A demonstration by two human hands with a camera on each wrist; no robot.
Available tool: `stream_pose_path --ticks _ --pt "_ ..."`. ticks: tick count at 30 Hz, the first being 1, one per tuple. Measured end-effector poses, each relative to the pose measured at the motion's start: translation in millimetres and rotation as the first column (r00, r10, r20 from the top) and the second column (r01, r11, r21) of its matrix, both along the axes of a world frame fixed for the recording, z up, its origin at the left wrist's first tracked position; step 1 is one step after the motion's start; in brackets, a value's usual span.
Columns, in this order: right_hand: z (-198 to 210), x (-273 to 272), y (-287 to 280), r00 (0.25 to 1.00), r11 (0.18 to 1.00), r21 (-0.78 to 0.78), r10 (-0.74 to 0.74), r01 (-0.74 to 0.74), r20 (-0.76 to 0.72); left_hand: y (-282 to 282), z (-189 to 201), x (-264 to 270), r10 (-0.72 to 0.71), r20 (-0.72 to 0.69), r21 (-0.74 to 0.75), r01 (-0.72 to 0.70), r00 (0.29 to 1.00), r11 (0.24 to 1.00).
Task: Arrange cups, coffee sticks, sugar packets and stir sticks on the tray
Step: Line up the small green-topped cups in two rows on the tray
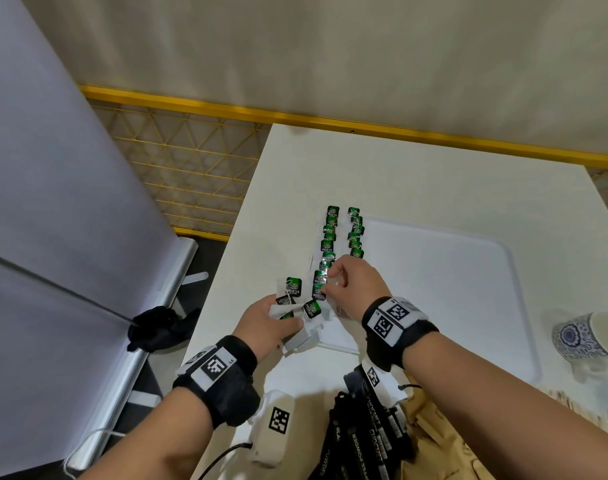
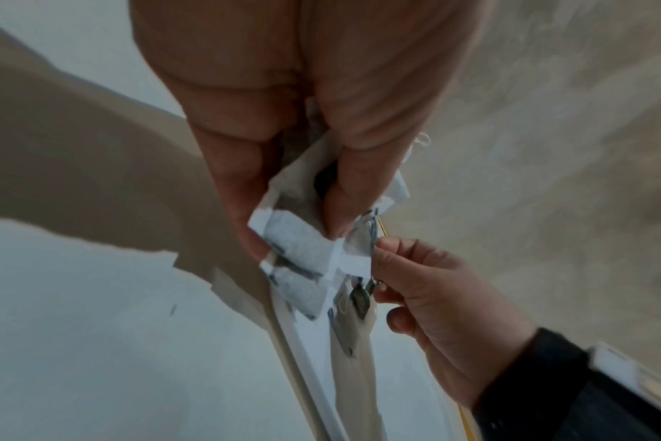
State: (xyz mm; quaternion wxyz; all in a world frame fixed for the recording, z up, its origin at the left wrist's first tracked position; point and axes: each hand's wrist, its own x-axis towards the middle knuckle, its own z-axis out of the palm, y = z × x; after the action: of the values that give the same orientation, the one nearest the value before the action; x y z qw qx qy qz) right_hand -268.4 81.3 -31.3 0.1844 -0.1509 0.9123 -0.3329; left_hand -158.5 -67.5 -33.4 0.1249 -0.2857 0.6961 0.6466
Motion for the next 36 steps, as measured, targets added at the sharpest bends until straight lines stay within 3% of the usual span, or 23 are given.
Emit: stream_pose_path --ticks 3,7,12,15,18,22,27,36 --pt "5 9 5 0.991 0.993 -0.006 0.116 -0.116 0.067 -1 -1 0 0.035 -0.005 0.02 -0.035 0.999 0.999" --pt "2 19 2 0.94 0.927 0.164 0.324 -0.337 0.104 -1 -2 0 0.055 0.008 0.049 -0.055 0.998 0.997" --pt "1 16 0 0.964 0.956 0.146 0.24 -0.255 0.112 -1 -3 -2 0.056 0.023 0.071 -0.058 0.998 0.996" --pt "7 19 5 0.981 0.986 0.018 0.165 -0.168 0.104 -1 -4 -2 0.07 0.029 0.09 -0.072 0.997 0.993" --pt "10 26 14 0.964 0.977 -0.203 -0.007 0.063 0.264 4 -5 -2 0.084 0.033 0.151 -0.088 0.996 0.985" --pt "6 34 23 0.915 0.976 -0.191 -0.018 0.103 0.402 12 -8 -4 0.103 0.063 0.225 -0.115 0.993 0.968" --pt "6 38 34 0.862 0.881 -0.339 -0.137 0.331 0.487 15 -11 -2 0.094 0.087 0.242 -0.113 0.992 0.964" --pt "10 43 35 0.856 0.834 -0.392 -0.167 0.387 0.489 20 -8 0 0.094 0.085 0.28 -0.114 0.992 0.953"
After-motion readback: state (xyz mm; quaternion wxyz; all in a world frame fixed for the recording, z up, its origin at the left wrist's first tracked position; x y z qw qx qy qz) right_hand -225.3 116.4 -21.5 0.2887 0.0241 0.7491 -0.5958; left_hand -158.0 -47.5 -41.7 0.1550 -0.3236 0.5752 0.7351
